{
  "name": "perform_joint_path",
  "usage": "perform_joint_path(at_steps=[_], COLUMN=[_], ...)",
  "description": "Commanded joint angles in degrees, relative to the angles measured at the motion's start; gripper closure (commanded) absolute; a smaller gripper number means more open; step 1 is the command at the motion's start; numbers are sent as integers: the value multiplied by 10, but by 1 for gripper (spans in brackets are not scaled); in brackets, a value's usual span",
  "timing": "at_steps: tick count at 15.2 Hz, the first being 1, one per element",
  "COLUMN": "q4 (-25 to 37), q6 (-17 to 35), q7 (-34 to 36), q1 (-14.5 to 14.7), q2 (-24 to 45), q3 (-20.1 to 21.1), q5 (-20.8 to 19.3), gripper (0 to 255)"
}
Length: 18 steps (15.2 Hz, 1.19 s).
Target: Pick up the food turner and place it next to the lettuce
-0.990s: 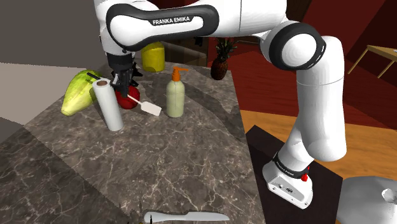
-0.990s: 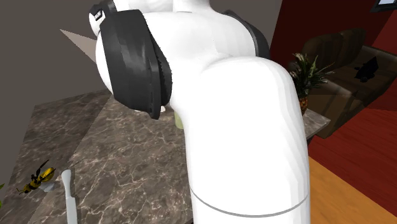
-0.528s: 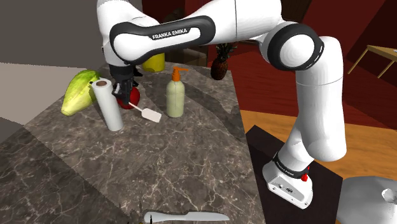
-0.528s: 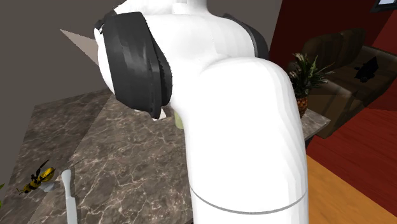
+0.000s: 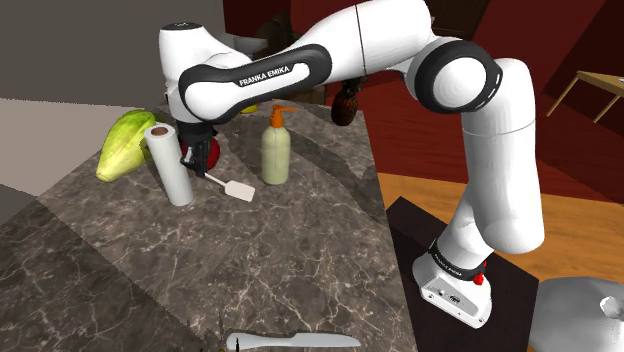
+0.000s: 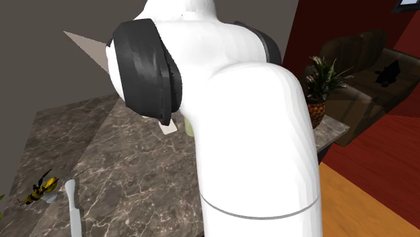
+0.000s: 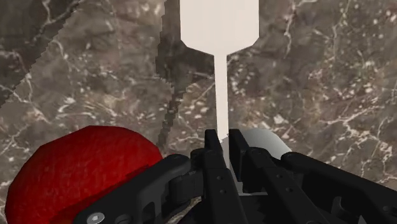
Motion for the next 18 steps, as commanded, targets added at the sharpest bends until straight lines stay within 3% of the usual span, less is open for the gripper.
perform_joint_path(at_steps=[1, 7, 14, 15, 18], q4=[-10, -31, -31, -30, -32], q6=[13, 49, 49, 49, 51], q7=[1, 4, 4, 4, 4], q1=[0, 0, 0, 0, 0], q2=[3, 18, 18, 19, 18], q3=[-1, -3, -3, -3, -3], q5=[-1, -6, -6, -6, -6], gripper=[255, 255, 255, 0, 0])
